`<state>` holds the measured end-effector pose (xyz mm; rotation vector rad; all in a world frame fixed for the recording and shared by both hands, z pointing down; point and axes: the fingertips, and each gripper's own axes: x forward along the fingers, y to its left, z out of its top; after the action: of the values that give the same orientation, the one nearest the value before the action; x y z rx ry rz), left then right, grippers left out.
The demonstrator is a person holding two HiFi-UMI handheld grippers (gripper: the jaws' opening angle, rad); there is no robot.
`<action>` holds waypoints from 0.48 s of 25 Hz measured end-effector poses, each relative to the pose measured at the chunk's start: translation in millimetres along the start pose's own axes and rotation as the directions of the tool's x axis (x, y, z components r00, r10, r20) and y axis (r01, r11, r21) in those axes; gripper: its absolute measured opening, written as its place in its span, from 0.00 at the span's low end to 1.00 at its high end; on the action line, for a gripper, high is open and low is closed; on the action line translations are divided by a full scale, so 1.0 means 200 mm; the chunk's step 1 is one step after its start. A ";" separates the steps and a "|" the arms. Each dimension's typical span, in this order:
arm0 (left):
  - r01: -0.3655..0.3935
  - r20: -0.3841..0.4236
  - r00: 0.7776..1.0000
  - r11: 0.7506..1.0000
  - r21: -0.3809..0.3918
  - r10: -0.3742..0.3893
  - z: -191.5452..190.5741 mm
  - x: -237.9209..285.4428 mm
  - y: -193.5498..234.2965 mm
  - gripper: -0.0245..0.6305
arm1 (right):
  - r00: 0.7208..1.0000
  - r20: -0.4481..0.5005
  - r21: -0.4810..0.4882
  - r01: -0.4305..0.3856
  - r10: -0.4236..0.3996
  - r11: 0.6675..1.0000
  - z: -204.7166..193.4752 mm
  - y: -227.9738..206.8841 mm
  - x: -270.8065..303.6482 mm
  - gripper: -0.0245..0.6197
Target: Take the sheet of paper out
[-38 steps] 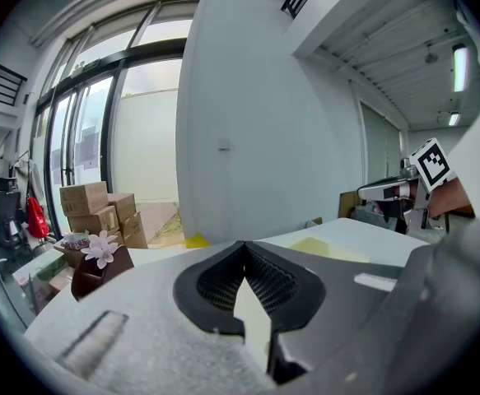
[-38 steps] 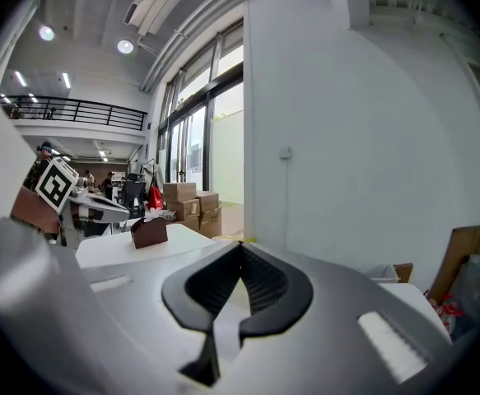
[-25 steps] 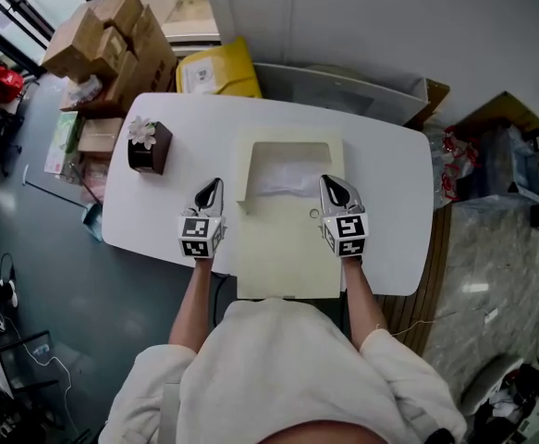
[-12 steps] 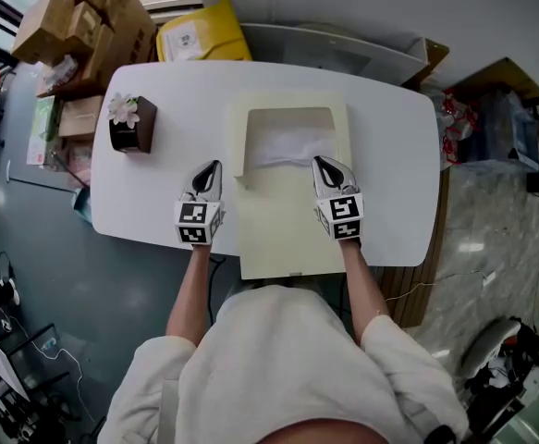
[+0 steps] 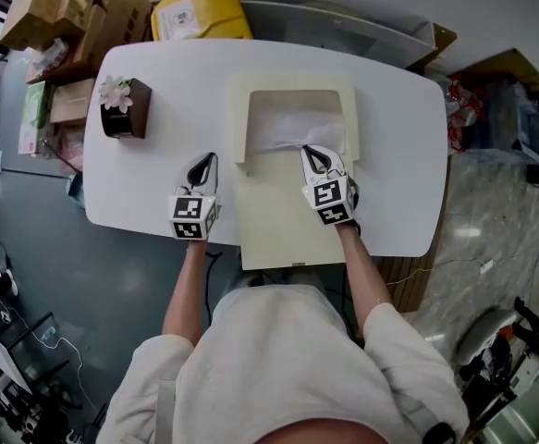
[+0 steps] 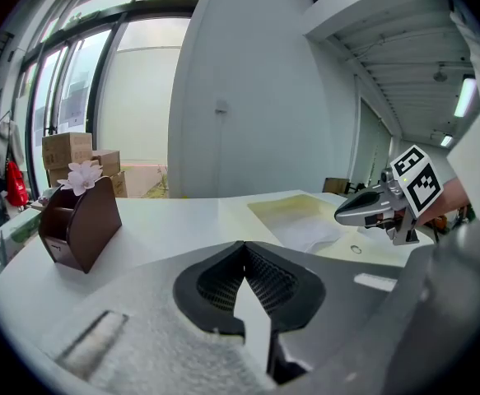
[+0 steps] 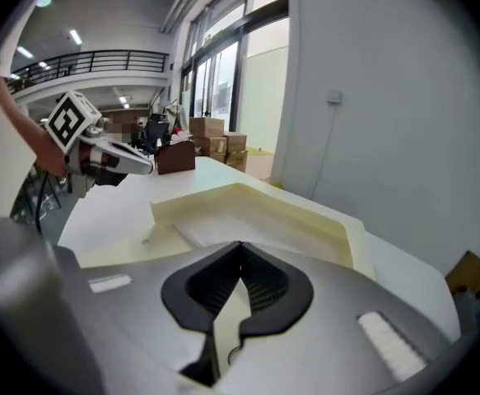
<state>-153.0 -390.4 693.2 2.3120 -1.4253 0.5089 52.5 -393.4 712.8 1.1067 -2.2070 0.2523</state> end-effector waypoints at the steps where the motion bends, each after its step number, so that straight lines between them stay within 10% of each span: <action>1: 0.001 -0.001 1.000 1.000 -0.002 -0.001 -0.01 0.00 0.00 0.05 | 1.000 -0.021 -0.045 -0.005 0.004 0.999 -0.02 0.02 0.02 0.04; 12: -0.004 0.000 1.000 1.000 -0.024 0.004 -0.06 -0.03 -0.01 0.05 | 0.978 -0.209 -0.611 -0.110 -0.026 0.784 -0.20 0.12 0.21 0.04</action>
<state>-155.7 -379.2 701.2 2.2910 -1.4282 0.4900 33.6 -387.8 772.9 0.6240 -1.9051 -0.3223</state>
